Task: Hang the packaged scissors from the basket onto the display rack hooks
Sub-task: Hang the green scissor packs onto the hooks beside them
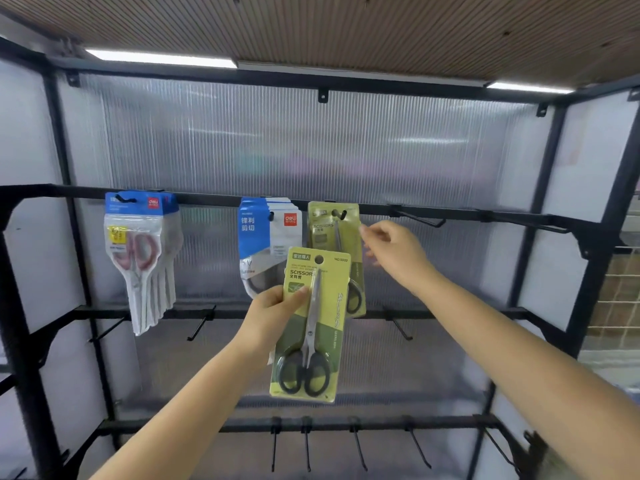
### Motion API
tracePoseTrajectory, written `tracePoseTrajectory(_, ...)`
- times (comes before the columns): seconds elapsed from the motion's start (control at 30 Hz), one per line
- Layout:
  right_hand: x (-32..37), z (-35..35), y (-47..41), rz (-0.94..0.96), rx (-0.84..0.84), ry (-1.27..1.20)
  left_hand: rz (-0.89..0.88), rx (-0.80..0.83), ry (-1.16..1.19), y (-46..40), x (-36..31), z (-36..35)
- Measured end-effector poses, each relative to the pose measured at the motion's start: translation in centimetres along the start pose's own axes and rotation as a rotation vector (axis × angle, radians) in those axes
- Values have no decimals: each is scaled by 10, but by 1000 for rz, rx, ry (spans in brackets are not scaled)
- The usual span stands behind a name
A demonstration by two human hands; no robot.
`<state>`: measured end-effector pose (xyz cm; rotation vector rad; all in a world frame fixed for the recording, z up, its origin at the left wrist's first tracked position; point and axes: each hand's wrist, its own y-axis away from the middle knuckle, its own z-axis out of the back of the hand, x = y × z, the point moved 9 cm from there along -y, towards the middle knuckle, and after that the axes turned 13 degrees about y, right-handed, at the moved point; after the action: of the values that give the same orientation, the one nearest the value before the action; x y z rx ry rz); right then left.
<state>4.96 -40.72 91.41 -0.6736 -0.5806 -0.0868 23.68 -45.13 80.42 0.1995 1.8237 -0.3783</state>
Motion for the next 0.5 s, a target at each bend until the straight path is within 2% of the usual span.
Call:
tracePoseTrajectory(0.17,8,1,26,24,208,-17,-22,16,2,5,0,-20)
tracePoseTrajectory(0.3,11,-6,39,70,195,115,-41,52,2,10,0,-37)
tracePoseTrajectory(0.5,28,9,40,140,171,118,-18,92,61,17,12,-39)
